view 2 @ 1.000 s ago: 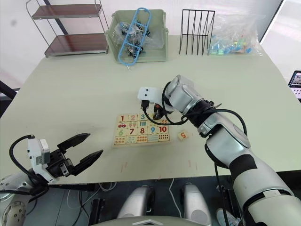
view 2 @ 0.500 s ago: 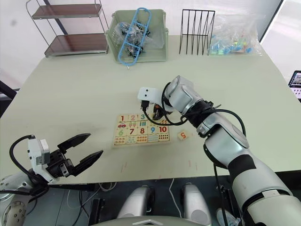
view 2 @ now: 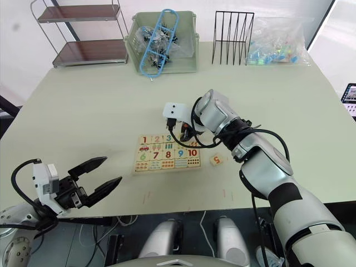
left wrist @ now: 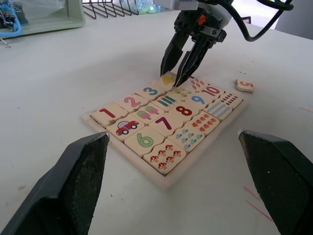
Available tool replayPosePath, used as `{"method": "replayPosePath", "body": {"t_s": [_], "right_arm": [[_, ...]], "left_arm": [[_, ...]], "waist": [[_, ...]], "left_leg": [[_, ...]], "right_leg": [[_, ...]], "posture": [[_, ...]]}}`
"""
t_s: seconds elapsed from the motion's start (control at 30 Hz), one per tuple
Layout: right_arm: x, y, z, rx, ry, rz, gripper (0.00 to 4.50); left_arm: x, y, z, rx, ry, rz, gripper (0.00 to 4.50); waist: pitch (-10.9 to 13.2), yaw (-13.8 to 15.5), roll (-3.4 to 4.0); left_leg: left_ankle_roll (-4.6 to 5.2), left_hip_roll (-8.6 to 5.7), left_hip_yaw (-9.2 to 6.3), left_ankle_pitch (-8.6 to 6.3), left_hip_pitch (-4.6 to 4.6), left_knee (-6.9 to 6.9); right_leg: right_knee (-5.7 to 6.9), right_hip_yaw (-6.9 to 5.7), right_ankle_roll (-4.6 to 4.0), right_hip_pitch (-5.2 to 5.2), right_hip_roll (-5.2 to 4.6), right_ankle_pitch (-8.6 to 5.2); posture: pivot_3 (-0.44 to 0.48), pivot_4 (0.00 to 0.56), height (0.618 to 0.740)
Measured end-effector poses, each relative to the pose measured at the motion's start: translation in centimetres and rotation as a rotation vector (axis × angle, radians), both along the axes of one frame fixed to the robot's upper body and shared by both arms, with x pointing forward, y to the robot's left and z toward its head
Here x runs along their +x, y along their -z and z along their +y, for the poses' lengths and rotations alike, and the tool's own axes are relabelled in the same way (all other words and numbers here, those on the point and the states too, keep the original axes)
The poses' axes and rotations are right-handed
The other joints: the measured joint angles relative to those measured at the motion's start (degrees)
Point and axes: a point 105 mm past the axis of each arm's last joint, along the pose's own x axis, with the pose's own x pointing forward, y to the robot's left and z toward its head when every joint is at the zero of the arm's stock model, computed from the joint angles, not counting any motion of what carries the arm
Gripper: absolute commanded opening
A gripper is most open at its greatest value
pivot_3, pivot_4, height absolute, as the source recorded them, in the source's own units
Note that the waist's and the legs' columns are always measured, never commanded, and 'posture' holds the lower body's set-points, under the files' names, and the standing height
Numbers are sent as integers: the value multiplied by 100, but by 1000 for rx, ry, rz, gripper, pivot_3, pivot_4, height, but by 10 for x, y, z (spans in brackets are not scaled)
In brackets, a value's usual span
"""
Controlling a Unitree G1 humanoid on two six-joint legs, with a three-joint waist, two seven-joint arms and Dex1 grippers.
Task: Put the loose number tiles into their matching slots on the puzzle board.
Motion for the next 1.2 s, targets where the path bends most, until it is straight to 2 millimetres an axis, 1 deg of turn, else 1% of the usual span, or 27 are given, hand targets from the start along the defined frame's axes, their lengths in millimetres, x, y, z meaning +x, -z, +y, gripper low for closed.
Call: {"method": "replayPosePath", "body": {"t_s": [0.03, 0.07, 0.1, 0.13, 0.17, 0.33, 0.5, 0.6, 0.7, 0.77, 0.8, 0.83, 0.9, 0.97, 1.03, 1.1, 1.2], "right_arm": [[0, 0, 0, 0, 0, -1, 2623], [0, 0, 0, -3, -3, -3, 3067], [0, 0, 0, -4, -5, -4, 3537], [0, 0, 0, -5, -10, -4, 4155], [0, 0, 0, -5, -11, -4, 4485], [0, 0, -1, -4, -11, -3, 4485], [3, -3, -9, 0, 6, 0, 4485], [3, -9, -11, 41, -4, -1, 4485], [0, -10, -13, 92, -5, 11, 4485], [0, -11, -15, 138, 8, 17, 3977], [1, -12, -15, 157, 13, 15, 3647], [0, -15, -15, 211, 14, 12, 3125], [-2, -18, -14, 259, 7, 8, 2135], [-2, -19, -15, 291, 8, 3, 1013], [-1, -19, -17, 335, 16, -18, 61], [0, -15, -19, 404, 28, -38, 61], [-3, -2, -18, 467, 34, -43, 61]], "left_arm": [[0, 0, 0, 0, 0, -1, 4500], [0, 0, 0, 0, 1, -2, 4500], [1, -1, 0, 0, 1, -3, 4500], [1, -1, -1, -1, 2, -3, 4500], [1, 0, -1, -1, 2, -3, 4500], [1, 1, -2, -4, 7, 2, 4500], [1, 1, -2, -4, 4, 3, 4500], [2, 0, -2, -4, 0, 2, 4500], [2, 0, -2, -4, 1, -1, 4500], [3, 0, -2, -4, 1, -2, 4500], [3, 0, -2, -4, 2, -3, 4500], [3, -1, -3, -5, 4, -5, 4500], [4, -1, -3, -5, 7, -7, 4500], [4, -1, -4, -6, 8, -7, 4500], [5, -2, -4, -3, 10, -8, 4500], [5, -2, -4, 0, 13, -7, 4500], [6, -3, -4, 4, 17, -9, 4500]], "waist": [[0, 0, 0], [0, 0, 0], [0, 0, 0], [0, 0, 0], [0, 0, 0], [1, 0, 1], [1, 1, 1], [1, 1, 1], [1, 2, 1], [1, 2, 1], [1, 2, 1], [1, 3, 1], [1, 2, 2], [1, 0, 2], [1, 3, 1], [1, 3, 1], [2, -1, 1]], "left_leg": [[0, 0, 0, 0, 0, 0], [0, 0, 1, 0, 0, 0], [0, 0, 0, 0, 0, 0], [0, 0, 1, 0, 0, -1], [0, 0, 1, 0, 0, -1], [0, 0, 0, 0, 0, -2], [0, 0, 1, 0, 0, -2], [0, 0, 0, 0, -1, -4], [0, 0, 0, 0, -1, -4], [0, 0, 1, 0, -1, -5], [0, 0, 1, 0, -1, -4], [0, 0, 0, 0, 0, -5], [0, 0, 0, 0, 0, -5], [0, 0, 2, 0, 0, -5], [0, 0, 1, 0, -1, -5], [0, 0, 1, 0, 0, -5], [0, 0, 4, 0, 0, -5]], "right_leg": [[0, 0, 0, 0, 0, 0], [0, 0, 0, 0, 0, 0], [-1, 0, 0, 0, 0, 0], [-1, 0, 0, 0, 0, 0], [-1, 0, 0, 0, 0, 0], [-1, 0, 0, 0, -1, 0], [-2, 0, 0, 0, -3, 0], [-3, 0, 0, 0, -2, 0], [-3, 1, 0, 0, -3, 0], [-3, 1, 0, 0, -3, 0], [-2, 1, 0, 0, -3, 0], [-3, 1, 0, 0, -4, 0], [-2, 1, 0, 0, -3, 0], [-3, 2, 0, 0, -3, 0], [-3, 1, 0, 1, -2, 0], [-4, 1, 1, 1, -2, 0], [-2, 4, 1, 0, 2, 0]], "posture": [[0, 150, 739], [0, 150, 739], [0, 150, 739], [0, 150, 739], [0, 150, 739], [0, 150, 739], [0, 150, 739], [0, 150, 739], [0, 150, 739], [0, 150, 739], [0, 150, 739], [0, 150, 739], [0, 150, 739], [0, 150, 739], [0, 150, 739], [0, 150, 739], [0, 150, 739]]}}
